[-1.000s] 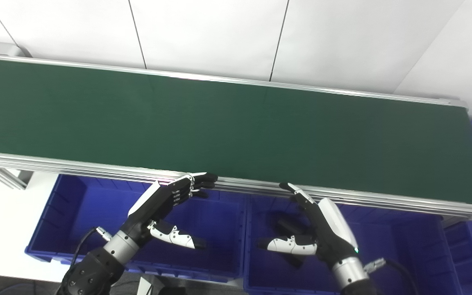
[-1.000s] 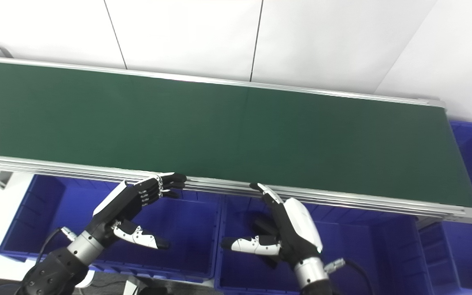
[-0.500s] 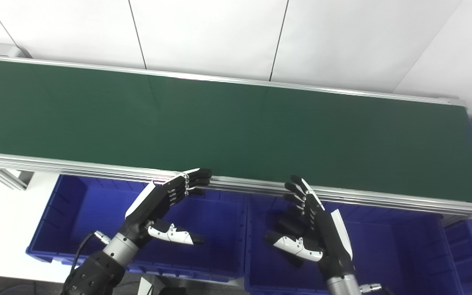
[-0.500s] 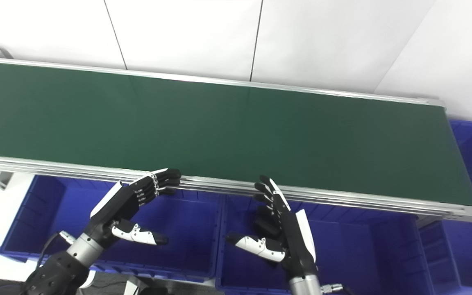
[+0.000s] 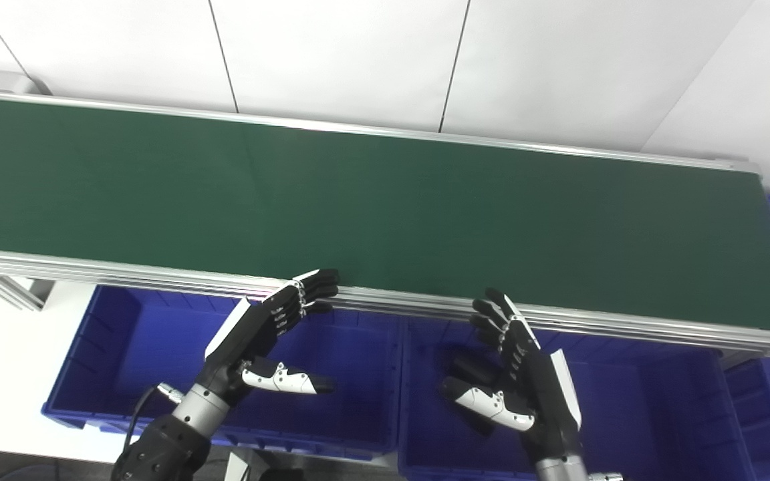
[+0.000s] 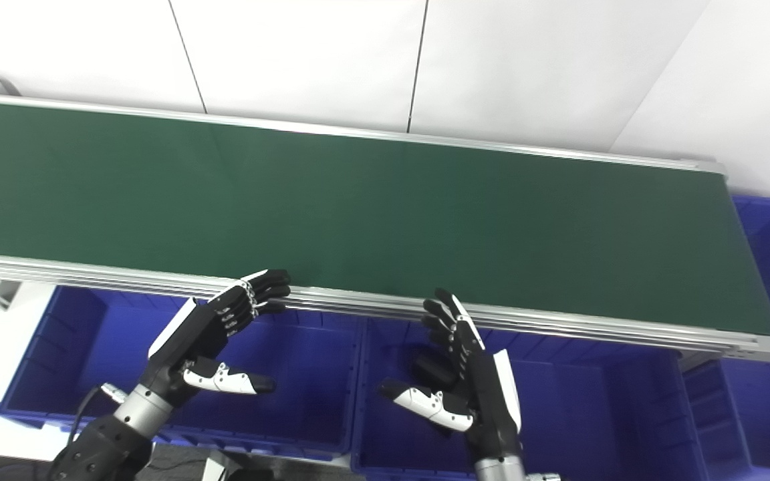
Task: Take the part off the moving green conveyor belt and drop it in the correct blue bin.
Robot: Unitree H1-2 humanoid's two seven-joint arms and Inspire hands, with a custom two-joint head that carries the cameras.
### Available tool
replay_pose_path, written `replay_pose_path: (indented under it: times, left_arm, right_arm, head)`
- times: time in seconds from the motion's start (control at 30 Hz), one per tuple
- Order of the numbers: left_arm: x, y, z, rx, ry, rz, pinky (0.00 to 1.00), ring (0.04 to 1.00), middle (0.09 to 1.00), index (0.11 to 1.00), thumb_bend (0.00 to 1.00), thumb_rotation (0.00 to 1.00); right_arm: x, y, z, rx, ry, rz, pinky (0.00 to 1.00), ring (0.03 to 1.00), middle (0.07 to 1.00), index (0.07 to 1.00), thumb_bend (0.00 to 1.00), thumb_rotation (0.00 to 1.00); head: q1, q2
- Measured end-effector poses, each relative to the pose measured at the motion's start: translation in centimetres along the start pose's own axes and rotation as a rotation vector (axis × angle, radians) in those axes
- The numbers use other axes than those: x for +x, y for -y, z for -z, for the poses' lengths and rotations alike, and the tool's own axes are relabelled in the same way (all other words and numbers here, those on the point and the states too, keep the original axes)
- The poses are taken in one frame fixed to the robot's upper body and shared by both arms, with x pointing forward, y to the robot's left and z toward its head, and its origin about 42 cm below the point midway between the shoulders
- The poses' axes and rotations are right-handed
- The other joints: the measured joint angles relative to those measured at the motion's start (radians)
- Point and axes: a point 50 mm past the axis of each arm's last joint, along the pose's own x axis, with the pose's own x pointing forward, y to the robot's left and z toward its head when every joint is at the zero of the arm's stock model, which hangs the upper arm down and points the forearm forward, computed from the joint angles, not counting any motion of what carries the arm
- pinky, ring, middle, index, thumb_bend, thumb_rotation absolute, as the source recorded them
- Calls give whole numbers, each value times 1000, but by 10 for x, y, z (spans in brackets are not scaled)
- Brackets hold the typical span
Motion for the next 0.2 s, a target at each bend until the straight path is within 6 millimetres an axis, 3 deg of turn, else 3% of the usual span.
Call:
replay_pose_path:
  times: [0.2]
  left_arm:
    - [-3, 1, 2, -6, 4, -8, 799, 861, 877, 843, 863, 208]
  right_arm:
    - [-4, -2, 2, -19, 12, 21, 843, 846, 868, 893, 887, 349]
  head:
    - [-6, -20]
